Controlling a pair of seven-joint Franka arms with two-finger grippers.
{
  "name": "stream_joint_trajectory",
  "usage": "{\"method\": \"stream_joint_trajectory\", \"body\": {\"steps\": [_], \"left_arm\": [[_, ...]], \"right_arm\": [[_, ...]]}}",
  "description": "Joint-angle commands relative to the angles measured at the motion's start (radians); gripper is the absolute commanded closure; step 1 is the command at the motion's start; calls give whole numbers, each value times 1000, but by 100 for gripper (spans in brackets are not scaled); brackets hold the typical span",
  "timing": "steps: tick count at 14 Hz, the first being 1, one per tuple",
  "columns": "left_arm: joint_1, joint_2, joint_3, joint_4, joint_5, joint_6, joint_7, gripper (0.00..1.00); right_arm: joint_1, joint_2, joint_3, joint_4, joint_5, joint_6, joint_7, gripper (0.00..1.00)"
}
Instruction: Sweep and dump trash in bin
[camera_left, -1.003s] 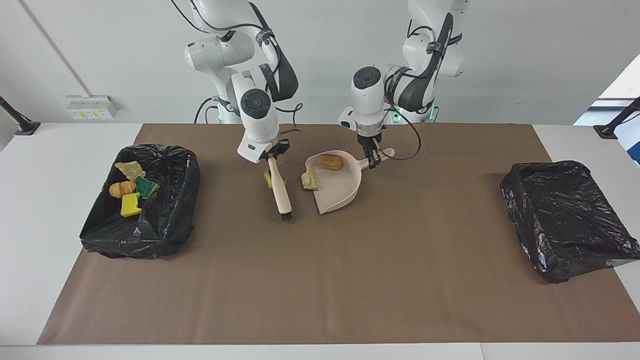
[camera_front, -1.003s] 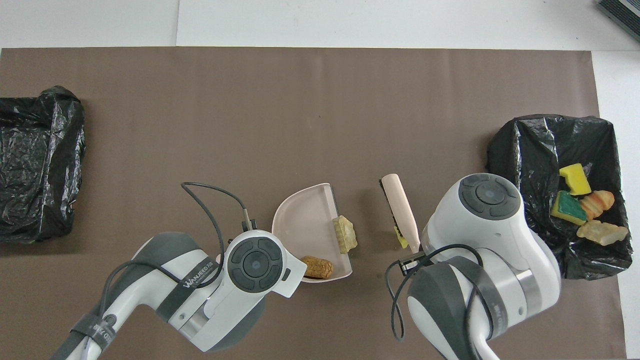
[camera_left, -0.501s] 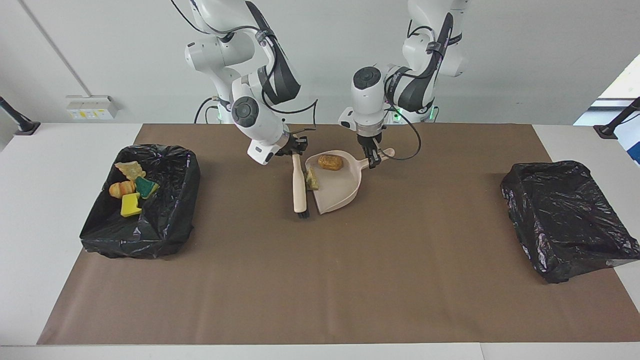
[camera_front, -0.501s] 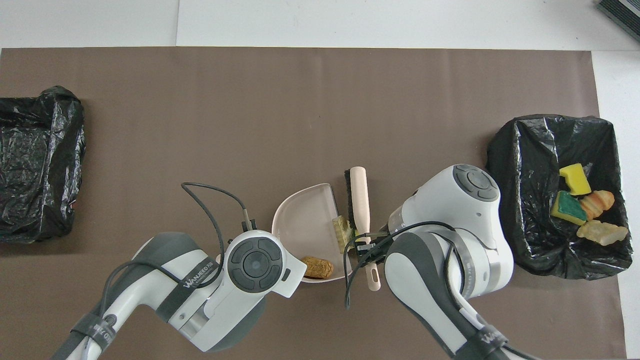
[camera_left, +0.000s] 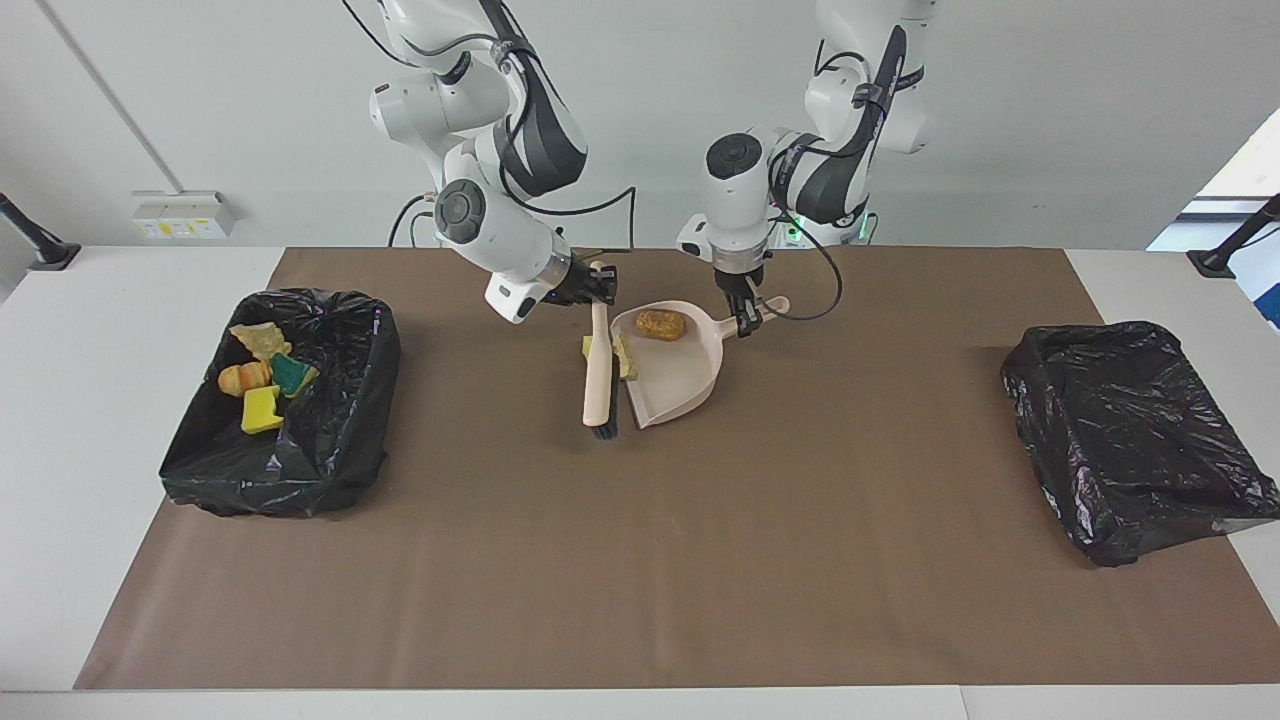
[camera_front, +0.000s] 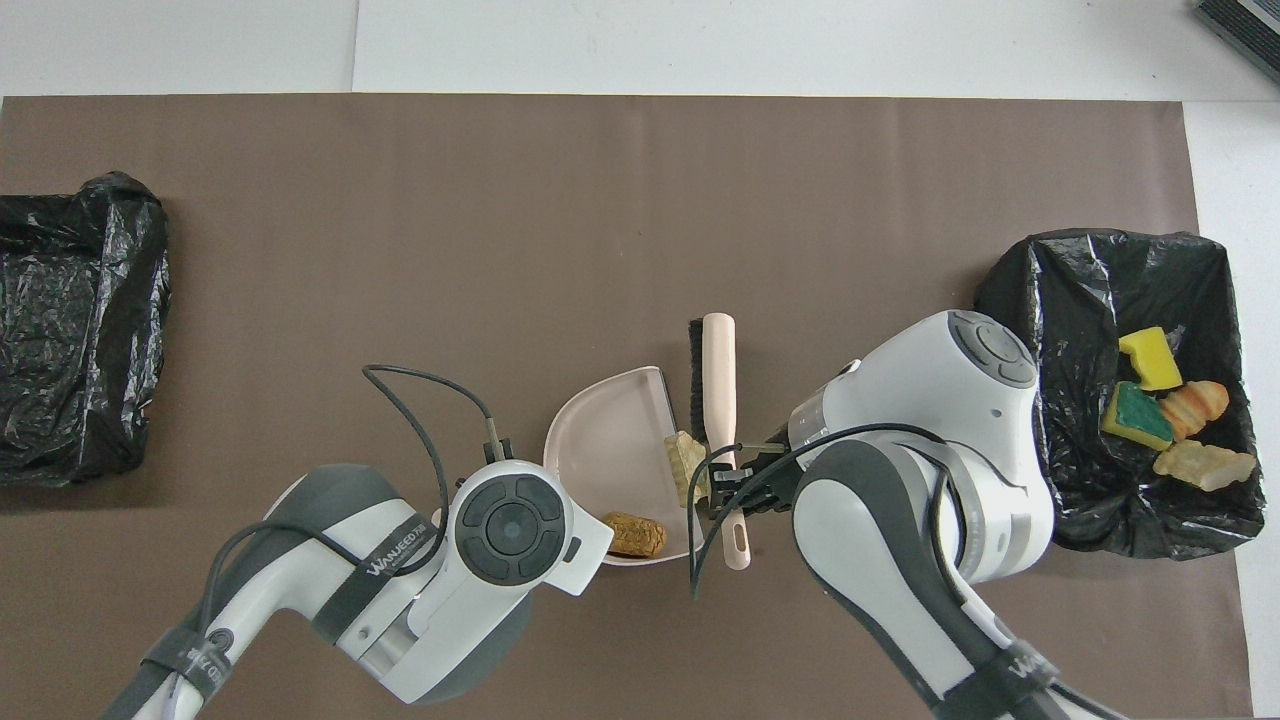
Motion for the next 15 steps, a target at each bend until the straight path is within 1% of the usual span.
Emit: {"method": "stream_joint_trajectory", "body": {"steps": [1,2,3,4,5,7,8,11,15], "left_arm": [[10,-15,-3,-24,21,24,8,100],[10,-15,-3,-24,21,24,7,100],[10,-15,-3,-24,19,24,7,100],[8,-17,-3,-24,19,24,7,100],[8,-17,-3,-24,21,24,7,100],[5,-18,-3,-24,21,23,5,100],[2,-18,-3,-25,21,21,7,100],[1,-21,-3,-26,21,6,34,100],[-2,-31,-3,-38,22,-25,51,100]], "right_arm": [[-67,-23,-7,84,-70,-164,8,100],[-69,-35,3,90,-194,-200,0,100],[-52,-73,9,44,-330,-194,-33,100],[-13,-120,11,-38,-418,-183,-67,100],[-2,-163,11,-107,-454,-165,-87,100],[36,-164,11,-187,-516,-142,-86,100],[64,-152,11,-215,-517,-101,-74,100],[121,-118,14,-227,-485,-58,-34,100],[126,-122,14,-264,-233,15,-40,100]]}}
